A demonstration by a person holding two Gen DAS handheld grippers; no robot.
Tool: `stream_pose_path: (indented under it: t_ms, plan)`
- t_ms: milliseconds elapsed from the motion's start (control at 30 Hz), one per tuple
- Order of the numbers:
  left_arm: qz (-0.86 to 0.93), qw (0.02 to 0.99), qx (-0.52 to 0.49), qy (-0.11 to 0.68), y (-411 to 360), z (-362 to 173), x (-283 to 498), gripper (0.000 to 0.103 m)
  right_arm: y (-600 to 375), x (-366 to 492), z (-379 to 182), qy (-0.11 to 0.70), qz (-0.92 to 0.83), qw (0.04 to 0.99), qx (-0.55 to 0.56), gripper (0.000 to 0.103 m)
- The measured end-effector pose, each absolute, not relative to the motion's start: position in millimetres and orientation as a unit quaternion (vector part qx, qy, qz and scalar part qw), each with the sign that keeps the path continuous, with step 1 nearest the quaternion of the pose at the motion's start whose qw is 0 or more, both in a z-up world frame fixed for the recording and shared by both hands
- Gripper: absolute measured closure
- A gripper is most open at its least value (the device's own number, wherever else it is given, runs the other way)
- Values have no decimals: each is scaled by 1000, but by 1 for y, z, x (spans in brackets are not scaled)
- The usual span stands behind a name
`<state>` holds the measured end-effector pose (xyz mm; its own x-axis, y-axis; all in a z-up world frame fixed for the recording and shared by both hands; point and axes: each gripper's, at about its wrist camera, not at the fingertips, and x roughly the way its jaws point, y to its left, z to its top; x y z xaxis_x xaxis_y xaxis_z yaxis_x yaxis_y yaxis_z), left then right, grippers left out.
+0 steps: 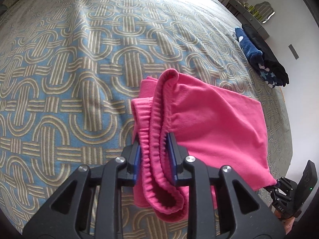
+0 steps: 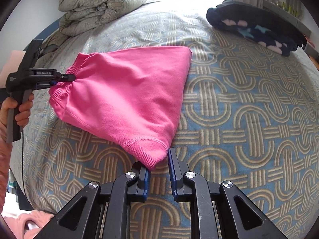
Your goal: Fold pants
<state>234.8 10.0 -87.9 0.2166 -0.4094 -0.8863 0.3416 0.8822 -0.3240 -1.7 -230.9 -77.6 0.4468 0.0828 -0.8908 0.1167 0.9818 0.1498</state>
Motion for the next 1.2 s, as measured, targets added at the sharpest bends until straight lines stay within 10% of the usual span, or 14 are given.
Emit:
stream_pose_path:
  t_ms: [133,667,1200]
  plan:
    - [-231,786,-22,573,18,-92,235,53,-230,-8,-76,536,4,840,82,84]
    - [-223,828,-23,513,44,-42,218,53,-257,-3,-41,493,2,866,83,55]
    - [-165,800,15,577,76,-99,196,99,-249,20,-62,507,0,854,119,55]
